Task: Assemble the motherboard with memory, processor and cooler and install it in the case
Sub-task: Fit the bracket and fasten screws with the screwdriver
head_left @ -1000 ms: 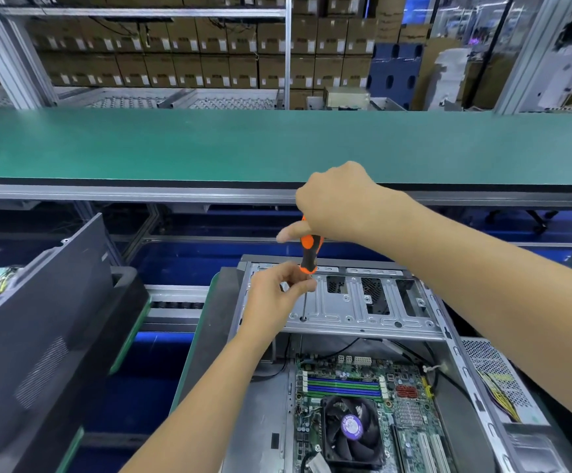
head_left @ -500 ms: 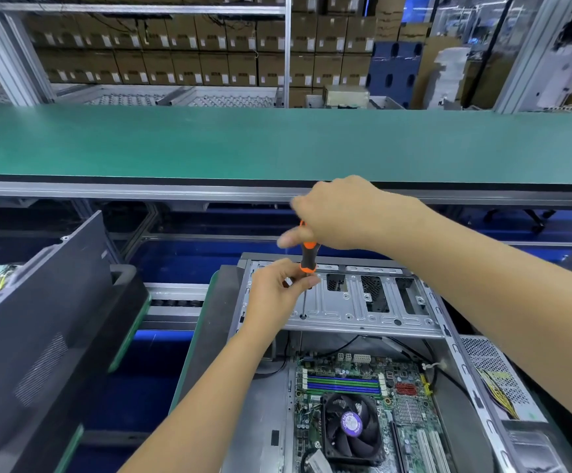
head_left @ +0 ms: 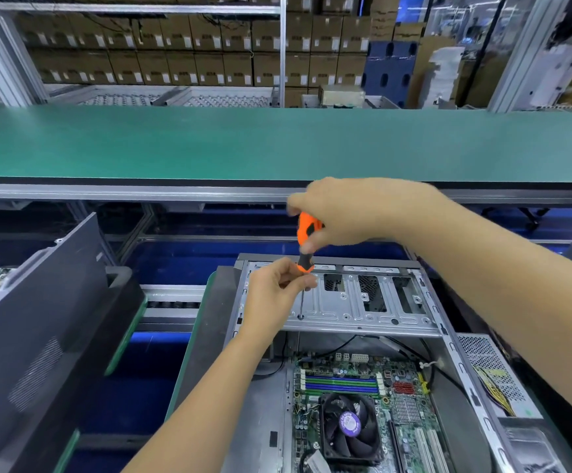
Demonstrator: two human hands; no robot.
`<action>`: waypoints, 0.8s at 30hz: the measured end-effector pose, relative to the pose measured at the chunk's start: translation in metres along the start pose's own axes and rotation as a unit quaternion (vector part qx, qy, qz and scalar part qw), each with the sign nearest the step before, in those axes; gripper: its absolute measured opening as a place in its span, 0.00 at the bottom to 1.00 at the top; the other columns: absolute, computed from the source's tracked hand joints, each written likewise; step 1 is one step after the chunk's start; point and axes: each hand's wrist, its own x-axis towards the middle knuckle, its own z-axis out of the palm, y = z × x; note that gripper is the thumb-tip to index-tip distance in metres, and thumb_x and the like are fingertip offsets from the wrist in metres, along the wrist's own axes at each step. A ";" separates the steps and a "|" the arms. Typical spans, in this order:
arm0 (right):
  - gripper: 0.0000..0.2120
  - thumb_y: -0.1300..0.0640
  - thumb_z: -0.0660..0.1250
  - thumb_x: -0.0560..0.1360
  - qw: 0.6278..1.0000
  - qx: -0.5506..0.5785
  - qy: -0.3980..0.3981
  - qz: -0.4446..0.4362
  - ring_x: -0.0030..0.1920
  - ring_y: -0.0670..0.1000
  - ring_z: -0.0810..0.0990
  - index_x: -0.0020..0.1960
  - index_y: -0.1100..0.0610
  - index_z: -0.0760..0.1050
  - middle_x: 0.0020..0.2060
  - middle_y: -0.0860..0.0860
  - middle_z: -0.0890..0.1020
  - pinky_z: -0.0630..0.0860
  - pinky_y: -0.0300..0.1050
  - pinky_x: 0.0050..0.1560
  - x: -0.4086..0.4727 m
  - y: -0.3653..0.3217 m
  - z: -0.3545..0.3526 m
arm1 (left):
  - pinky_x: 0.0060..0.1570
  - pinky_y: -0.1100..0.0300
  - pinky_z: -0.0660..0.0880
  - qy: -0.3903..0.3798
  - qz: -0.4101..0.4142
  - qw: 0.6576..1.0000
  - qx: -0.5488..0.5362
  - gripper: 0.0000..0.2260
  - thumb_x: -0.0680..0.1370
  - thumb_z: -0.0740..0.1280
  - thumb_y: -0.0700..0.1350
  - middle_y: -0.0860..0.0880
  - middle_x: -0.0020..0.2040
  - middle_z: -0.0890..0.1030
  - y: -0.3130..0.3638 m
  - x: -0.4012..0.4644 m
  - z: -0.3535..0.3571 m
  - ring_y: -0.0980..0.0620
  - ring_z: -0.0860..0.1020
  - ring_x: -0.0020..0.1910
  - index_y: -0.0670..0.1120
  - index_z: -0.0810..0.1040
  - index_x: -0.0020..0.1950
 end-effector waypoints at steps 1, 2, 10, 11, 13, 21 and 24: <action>0.13 0.51 0.68 0.75 0.999 0.032 -0.013 -0.038 0.46 0.56 0.77 0.57 0.53 0.72 0.48 0.52 0.76 0.76 0.53 0.44 -0.001 0.001 -0.002 | 0.48 0.61 0.79 0.000 -0.002 1.000 -0.006 0.06 0.73 0.73 0.38 0.46 0.37 0.85 0.000 0.000 -0.002 0.50 0.84 0.41 0.44 0.78 0.38; 0.11 0.56 0.67 0.75 0.997 0.043 -0.003 -0.061 0.47 0.56 0.77 0.57 0.53 0.72 0.49 0.52 0.77 0.76 0.52 0.45 -0.001 0.002 -0.004 | 0.48 0.61 0.79 -0.002 -0.004 1.000 -0.011 0.06 0.73 0.72 0.38 0.46 0.37 0.85 0.000 0.001 -0.003 0.49 0.84 0.41 0.45 0.78 0.38; 0.32 0.29 0.49 0.74 0.979 -0.154 0.124 0.057 0.25 0.50 0.64 0.31 0.57 0.64 0.27 0.51 0.67 0.55 0.41 0.27 0.008 -0.012 0.004 | 0.46 0.67 0.76 -0.011 -0.001 1.000 -0.023 0.04 0.74 0.71 0.39 0.47 0.38 0.84 0.000 -0.004 0.000 0.52 0.83 0.40 0.47 0.82 0.42; 0.30 0.31 0.52 0.75 0.985 -0.130 0.104 0.044 0.27 0.52 0.67 0.34 0.57 0.67 0.29 0.51 0.69 0.58 0.42 0.28 0.007 -0.011 0.006 | 0.45 0.68 0.76 -0.009 0.000 1.000 -0.018 0.04 0.75 0.71 0.38 0.47 0.37 0.84 0.000 -0.004 0.001 0.51 0.83 0.40 0.47 0.82 0.42; 0.13 0.44 0.63 0.77 0.999 -0.014 0.027 -0.030 0.38 0.54 0.75 0.49 0.55 0.73 0.40 0.52 0.75 0.71 0.48 0.35 0.005 -0.006 0.006 | 0.44 0.66 0.77 -0.010 0.003 1.000 -0.021 0.04 0.75 0.70 0.37 0.45 0.38 0.83 0.000 -0.003 0.000 0.48 0.83 0.41 0.45 0.82 0.43; 0.32 0.28 0.51 0.72 0.980 -0.148 0.122 0.042 0.26 0.51 0.64 0.31 0.57 0.63 0.28 0.51 0.67 0.55 0.41 0.28 0.006 -0.011 0.007 | 0.44 0.60 0.79 0.005 0.007 0.999 -0.043 0.05 0.75 0.70 0.37 0.44 0.36 0.84 -0.002 -0.006 0.002 0.51 0.83 0.40 0.41 0.73 0.43; 0.18 0.40 0.63 0.75 0.998 -0.023 0.053 -0.025 0.38 0.55 0.76 0.47 0.56 0.73 0.40 0.52 0.75 0.68 0.46 0.33 0.001 0.000 0.010 | 0.44 0.61 0.78 -0.001 0.004 0.999 -0.041 0.05 0.76 0.69 0.37 0.45 0.37 0.84 -0.002 -0.005 0.003 0.51 0.83 0.41 0.42 0.74 0.42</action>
